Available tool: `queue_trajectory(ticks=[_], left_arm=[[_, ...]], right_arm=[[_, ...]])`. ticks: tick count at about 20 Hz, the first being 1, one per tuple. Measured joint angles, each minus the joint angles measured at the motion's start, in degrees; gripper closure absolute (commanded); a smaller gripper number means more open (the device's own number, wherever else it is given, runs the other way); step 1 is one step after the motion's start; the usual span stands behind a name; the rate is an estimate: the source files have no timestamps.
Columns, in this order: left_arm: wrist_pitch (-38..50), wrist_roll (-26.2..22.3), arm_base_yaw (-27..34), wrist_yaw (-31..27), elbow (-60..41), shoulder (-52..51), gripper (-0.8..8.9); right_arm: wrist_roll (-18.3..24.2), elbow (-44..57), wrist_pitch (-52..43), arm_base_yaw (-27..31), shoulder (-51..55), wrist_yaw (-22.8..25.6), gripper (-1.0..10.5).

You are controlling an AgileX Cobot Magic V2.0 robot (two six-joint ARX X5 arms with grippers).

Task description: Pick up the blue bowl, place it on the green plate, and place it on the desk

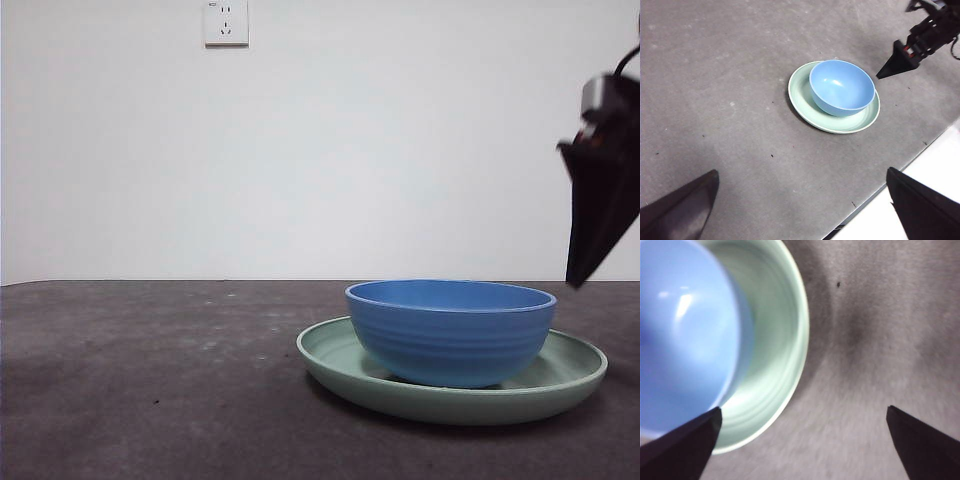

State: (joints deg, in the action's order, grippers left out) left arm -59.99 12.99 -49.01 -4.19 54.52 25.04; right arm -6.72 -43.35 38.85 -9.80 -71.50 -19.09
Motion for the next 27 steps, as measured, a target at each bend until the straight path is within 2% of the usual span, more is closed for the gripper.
queue_trajectory(ticks=[3,6,9,13,17,22,25,27], left_arm=[[0.00,0.00,0.00,0.00,0.00,0.00,1.57],[0.02,0.24,0.00,0.00,0.00,0.00,1.58],[0.02,0.31,0.00,0.00,0.00,0.00,1.58],[0.20,0.66,0.00,0.00,0.00,0.00,1.58],[0.22,1.11,0.00,0.00,0.00,0.00,1.58],[0.22,1.36,0.00,0.00,0.00,0.00,1.58],[0.31,1.51,0.00,0.00,-0.02,0.00,1.58],[0.35,1.51,0.00,0.00,0.00,0.00,1.58]], right_arm=[[0.76,0.00,-1.66,0.00,-3.72,0.02,5.3],[0.96,0.00,-3.87,0.00,-5.73,-0.28,6.3],[1.60,0.00,-5.95,0.00,-8.41,-0.39,6.5],[2.01,0.00,-10.67,0.00,-12.55,-4.46,7.1],[2.01,0.00,-13.03,0.00,-14.05,-6.25,8.5],[1.99,0.00,-13.03,0.00,-14.05,-6.25,8.5],[1.88,0.00,-13.03,0.00,-14.05,-6.23,9.4],[1.18,0.00,-13.42,0.04,-14.05,-6.19,9.4]])
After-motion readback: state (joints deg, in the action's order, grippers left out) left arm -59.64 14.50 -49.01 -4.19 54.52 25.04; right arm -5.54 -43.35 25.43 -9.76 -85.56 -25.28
